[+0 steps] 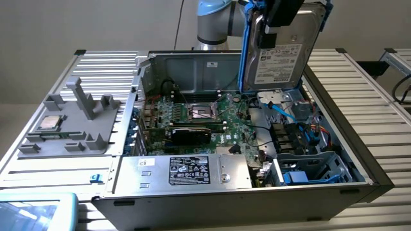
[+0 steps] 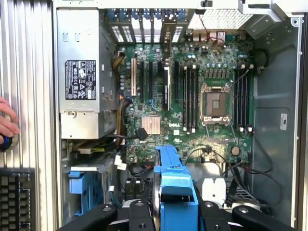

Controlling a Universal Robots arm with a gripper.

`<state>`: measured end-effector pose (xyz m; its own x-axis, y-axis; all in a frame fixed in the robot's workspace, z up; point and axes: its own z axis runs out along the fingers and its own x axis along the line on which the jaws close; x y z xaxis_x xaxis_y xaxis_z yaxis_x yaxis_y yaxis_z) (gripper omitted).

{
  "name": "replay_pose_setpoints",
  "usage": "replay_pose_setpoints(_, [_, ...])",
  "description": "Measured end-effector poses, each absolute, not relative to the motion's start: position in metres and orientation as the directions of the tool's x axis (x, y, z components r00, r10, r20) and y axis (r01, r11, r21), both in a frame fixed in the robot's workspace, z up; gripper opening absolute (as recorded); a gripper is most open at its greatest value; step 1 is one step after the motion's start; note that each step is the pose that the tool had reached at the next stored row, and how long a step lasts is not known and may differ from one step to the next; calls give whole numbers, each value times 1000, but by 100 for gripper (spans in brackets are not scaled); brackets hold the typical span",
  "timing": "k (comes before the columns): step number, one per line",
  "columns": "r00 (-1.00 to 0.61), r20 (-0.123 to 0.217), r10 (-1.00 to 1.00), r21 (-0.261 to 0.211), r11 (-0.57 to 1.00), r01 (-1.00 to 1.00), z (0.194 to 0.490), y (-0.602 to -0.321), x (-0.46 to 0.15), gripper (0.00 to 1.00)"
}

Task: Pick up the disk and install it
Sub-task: 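Pick up the disk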

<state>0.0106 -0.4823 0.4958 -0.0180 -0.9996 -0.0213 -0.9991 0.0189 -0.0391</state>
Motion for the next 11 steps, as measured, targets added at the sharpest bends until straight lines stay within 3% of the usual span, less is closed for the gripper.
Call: replay_pose_setpoints(11, [-18,-21,-1000,-39,19,-999,496,-512,13,37])
